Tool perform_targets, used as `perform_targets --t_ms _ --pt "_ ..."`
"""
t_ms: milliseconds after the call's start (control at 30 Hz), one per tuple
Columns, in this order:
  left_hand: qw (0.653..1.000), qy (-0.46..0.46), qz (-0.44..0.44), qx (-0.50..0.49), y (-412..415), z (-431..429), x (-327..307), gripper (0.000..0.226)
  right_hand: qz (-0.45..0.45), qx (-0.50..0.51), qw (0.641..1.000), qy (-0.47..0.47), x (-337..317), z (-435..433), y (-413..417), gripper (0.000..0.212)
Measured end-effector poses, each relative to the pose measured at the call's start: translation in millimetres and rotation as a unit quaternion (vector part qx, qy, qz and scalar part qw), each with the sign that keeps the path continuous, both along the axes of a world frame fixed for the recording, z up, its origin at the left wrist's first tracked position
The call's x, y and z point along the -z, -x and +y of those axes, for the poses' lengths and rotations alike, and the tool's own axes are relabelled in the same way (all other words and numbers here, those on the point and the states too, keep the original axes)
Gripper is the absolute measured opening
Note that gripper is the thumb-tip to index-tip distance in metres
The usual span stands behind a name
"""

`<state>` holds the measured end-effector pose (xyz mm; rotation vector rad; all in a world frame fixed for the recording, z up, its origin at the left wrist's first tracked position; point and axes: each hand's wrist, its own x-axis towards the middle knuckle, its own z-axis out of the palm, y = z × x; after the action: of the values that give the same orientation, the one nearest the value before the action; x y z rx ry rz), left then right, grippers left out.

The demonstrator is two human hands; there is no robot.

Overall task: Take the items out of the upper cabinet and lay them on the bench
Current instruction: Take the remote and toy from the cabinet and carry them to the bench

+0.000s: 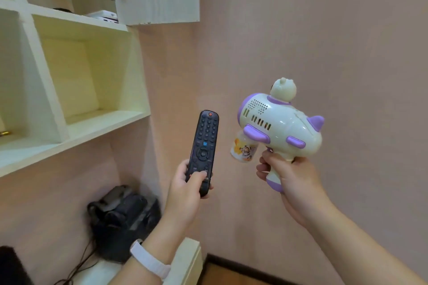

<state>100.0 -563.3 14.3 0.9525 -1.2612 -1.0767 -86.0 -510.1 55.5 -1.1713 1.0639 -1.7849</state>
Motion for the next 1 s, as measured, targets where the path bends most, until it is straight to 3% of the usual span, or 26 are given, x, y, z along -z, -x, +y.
perform_targets --t_ms 500,633,767,867,1000 --pt "0.968 -0.079 0.002 0.237 199 228 43 0.021 -0.027 0.218 0.974 -0.062 59 311 147 0.015" --pt "0.945 -0.076 -0.022 0.318 253 278 48 0.018 -0.027 0.314 0.945 -0.091 67 388 183 0.013" --pt "0.915 -0.071 -0.041 0.396 299 315 51 0.019 -0.066 0.383 0.919 -0.063 78 442 213 0.016" --pt "0.891 -0.079 -0.043 0.445 335 332 57 0.018 -0.103 0.427 0.897 -0.056 90 471 235 0.022" --pt "0.862 -0.101 -0.044 0.495 386 341 73 0.016 -0.152 0.472 0.865 -0.071 105 489 259 0.013"
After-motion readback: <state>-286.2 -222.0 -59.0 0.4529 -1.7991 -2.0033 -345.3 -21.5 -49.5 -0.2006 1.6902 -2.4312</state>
